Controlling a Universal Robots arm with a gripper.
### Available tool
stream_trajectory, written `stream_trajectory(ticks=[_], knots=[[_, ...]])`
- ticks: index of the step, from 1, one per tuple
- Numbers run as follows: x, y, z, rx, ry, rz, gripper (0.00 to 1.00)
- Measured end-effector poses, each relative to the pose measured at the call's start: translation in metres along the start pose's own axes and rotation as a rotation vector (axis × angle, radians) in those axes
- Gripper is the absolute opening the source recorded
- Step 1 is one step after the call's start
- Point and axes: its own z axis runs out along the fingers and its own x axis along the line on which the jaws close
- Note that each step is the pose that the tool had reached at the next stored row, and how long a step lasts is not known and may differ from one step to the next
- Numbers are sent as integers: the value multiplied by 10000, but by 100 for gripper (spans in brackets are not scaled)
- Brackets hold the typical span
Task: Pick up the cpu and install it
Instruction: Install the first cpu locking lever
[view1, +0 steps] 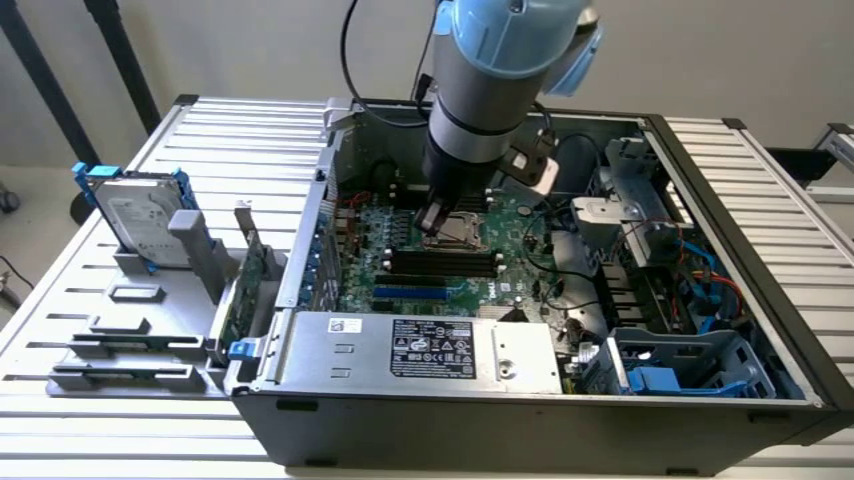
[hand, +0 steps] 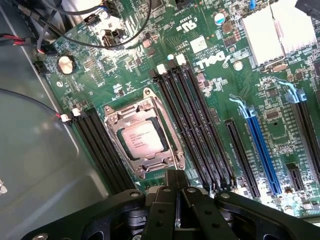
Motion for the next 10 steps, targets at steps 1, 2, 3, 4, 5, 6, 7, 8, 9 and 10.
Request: stream_trajectory(ticks=[1, 2, 3, 4, 5, 6, 7, 8, 9, 10], knots=[[-2, -1, 3, -15, 14, 64, 11], [-4, -2, 6, -28, 27, 127, 11], [-7, -4, 10, -36, 35, 185, 11], [-10, -6, 16, -33, 37, 227, 11], [-14, -8, 24, -16, 29, 264, 11], [-18, -9, 32, 13, 16, 294, 11], [-22, -11, 40, 45, 2, 325, 11], [-27, -15, 49, 73, -11, 358, 11], [-31, -18, 58, 96, -22, 391, 11], [-37, -21, 67, 112, -30, 425, 11]])
